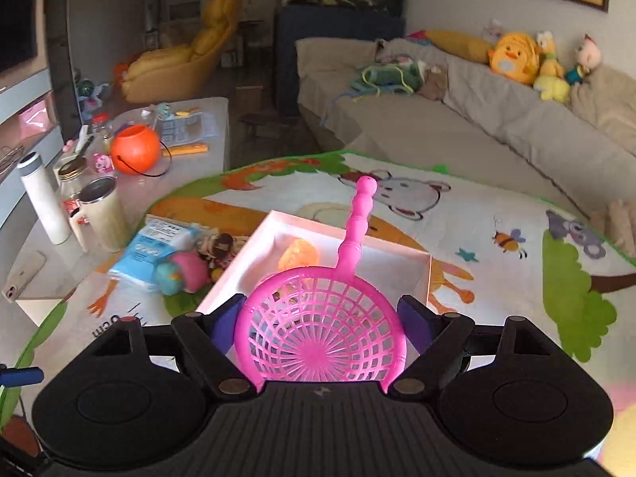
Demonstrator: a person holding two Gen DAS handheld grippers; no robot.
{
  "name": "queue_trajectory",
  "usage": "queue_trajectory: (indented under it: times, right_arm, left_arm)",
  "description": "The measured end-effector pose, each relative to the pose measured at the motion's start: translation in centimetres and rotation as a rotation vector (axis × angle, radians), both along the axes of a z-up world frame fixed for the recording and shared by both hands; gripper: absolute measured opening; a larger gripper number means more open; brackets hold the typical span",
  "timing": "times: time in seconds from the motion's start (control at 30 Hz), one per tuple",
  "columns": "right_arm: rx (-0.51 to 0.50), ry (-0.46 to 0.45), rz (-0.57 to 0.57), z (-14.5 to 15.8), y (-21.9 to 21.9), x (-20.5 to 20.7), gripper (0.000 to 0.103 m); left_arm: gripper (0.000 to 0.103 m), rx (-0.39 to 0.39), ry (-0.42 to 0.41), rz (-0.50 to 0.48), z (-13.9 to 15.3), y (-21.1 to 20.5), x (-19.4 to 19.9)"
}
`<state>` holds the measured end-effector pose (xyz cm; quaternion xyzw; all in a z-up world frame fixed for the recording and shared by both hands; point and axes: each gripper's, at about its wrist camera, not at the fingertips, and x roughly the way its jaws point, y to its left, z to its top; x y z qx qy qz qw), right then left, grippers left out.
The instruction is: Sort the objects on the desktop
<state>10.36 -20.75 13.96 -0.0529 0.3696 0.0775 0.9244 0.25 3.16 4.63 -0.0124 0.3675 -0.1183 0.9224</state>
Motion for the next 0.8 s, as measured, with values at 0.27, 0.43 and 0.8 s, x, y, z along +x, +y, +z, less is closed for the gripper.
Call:
queue_trajectory:
  times: [0.27,0.43,0.8]
  right_arm:
    - [0.075,0.093,-0.087,-3.0,-1.8,3.4,0.086]
    - [0.062,0.096,-0.044,-2.6,0.6,3.7,0.086]
    - [0.026,0.124,0.119,-3.6,13.0,12.0,0.061]
  left_arm:
    - [0.103,0.006,0.007,0.075,-1.7,1.9,1.3]
    - [0.103,0.008,0.03,0.109,-3.0,2.5,2.5]
    - [0.103,0.043,-0.032,0.128,-2.0,5.0,5.7]
